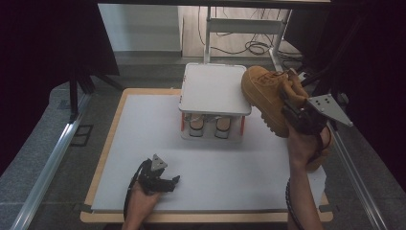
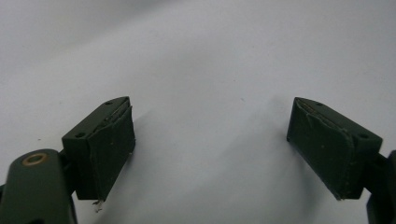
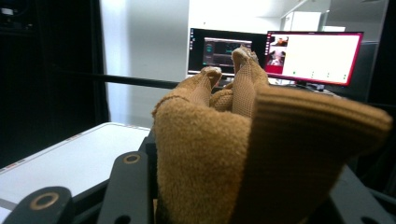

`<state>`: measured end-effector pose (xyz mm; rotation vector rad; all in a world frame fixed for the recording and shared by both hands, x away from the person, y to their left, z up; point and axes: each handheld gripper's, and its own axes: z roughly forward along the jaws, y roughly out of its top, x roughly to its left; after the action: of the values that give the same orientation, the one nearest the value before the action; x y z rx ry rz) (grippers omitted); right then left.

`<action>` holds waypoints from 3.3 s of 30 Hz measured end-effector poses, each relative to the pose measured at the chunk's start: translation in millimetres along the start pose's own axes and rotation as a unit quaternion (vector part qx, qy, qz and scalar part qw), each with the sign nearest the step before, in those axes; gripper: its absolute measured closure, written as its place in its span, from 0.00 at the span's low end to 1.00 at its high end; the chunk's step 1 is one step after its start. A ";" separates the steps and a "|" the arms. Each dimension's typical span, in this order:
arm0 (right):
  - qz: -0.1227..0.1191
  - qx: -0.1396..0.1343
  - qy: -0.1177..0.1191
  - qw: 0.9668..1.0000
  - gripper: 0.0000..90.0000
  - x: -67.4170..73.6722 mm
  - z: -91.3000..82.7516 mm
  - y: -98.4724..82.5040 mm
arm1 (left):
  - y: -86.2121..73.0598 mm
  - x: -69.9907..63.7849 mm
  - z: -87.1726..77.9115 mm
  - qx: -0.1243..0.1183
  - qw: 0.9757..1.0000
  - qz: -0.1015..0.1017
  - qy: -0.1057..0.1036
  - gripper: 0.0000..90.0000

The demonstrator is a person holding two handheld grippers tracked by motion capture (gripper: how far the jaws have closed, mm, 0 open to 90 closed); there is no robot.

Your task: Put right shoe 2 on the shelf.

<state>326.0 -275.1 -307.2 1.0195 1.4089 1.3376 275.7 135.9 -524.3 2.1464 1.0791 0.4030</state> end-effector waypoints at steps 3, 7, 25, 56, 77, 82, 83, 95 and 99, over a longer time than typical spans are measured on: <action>0.000 0.000 0.006 1.000 0.60 4.7 3.5 -0.4 | 0.0 0.0 0.0 0.000 1.000 0.000 0.000 0.17; 0.000 -0.002 0.015 1.000 0.60 14.0 10.5 0.1 | 0.0 0.0 0.0 0.000 1.000 0.000 0.000 0.17; 0.001 -0.003 0.047 0.999 0.60 51.6 45.0 7.0 | -0.1 0.0 0.2 -0.001 1.000 0.000 0.000 0.17; 0.007 -0.010 0.074 0.997 0.60 118.8 110.3 -2.1 | -0.2 0.0 0.2 -0.002 1.000 0.000 0.000 0.17; 0.018 0.011 0.084 0.996 0.38 124.1 132.2 -16.6 | -0.1 0.2 -0.1 0.000 1.000 0.003 0.000 0.17; 0.034 0.027 0.097 0.994 0.23 117.8 134.6 -16.0 | -0.2 0.0 -0.1 0.000 1.000 0.003 0.000 0.17; 0.034 0.027 0.097 0.994 0.23 117.8 134.6 -16.0 | -0.2 0.0 -0.1 0.000 1.000 0.003 0.000 0.17; 0.020 0.060 0.127 0.990 0.12 109.2 133.8 -13.0 | -0.2 -0.3 0.1 -0.002 1.000 0.001 0.001 0.17; 0.016 0.065 0.154 0.986 0.04 103.2 131.3 -17.0 | -0.2 -0.2 0.1 -0.002 1.000 0.001 0.001 0.17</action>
<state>428.8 -144.6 -331.0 0.9512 1.7354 1.4908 275.4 135.7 -524.6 2.1448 1.0765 0.4070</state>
